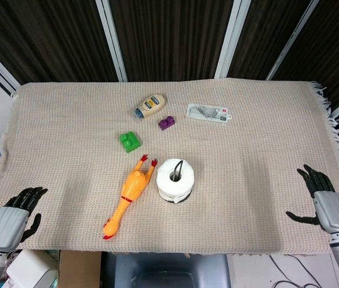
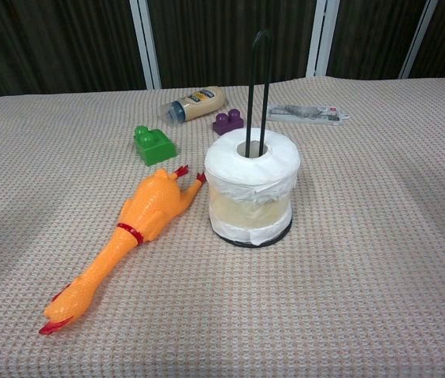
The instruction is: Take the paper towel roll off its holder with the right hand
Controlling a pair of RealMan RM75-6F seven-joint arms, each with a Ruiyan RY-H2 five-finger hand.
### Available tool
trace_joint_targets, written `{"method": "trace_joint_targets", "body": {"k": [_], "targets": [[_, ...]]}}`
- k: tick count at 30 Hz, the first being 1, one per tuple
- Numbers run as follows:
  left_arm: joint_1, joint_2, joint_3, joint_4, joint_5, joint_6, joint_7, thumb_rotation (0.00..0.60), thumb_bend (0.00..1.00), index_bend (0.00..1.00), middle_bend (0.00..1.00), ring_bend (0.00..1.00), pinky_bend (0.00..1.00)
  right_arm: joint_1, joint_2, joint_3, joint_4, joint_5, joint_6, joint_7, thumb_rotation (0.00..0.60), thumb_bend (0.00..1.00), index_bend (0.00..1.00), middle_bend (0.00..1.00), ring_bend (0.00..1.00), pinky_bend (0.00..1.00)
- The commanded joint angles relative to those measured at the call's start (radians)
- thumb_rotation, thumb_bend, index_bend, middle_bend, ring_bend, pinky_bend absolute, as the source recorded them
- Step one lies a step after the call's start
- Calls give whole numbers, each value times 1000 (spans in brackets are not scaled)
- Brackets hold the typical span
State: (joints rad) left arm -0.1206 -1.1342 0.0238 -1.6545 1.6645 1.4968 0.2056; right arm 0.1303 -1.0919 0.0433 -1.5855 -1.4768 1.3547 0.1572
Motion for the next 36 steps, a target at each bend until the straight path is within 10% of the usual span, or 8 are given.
{"method": "trace_joint_targets", "body": {"k": [1, 21, 36], "targets": [[0, 0, 0, 1, 0, -1, 1, 600, 556, 166, 168, 164, 367, 1, -1, 0, 1, 1, -2, -1, 600, 74, 0, 0, 0, 101], [20, 4, 8, 8, 35, 49, -23, 600, 554, 169, 168, 164, 369, 154, -3, 25, -86, -101, -143, 146, 600, 74, 0, 0, 0, 140], [38, 0, 19, 29, 87, 99, -38, 600, 553, 171, 170, 164, 369, 427, -190, 154, -171, 139, -437, -56, 600, 74, 0, 0, 0, 78]]}}
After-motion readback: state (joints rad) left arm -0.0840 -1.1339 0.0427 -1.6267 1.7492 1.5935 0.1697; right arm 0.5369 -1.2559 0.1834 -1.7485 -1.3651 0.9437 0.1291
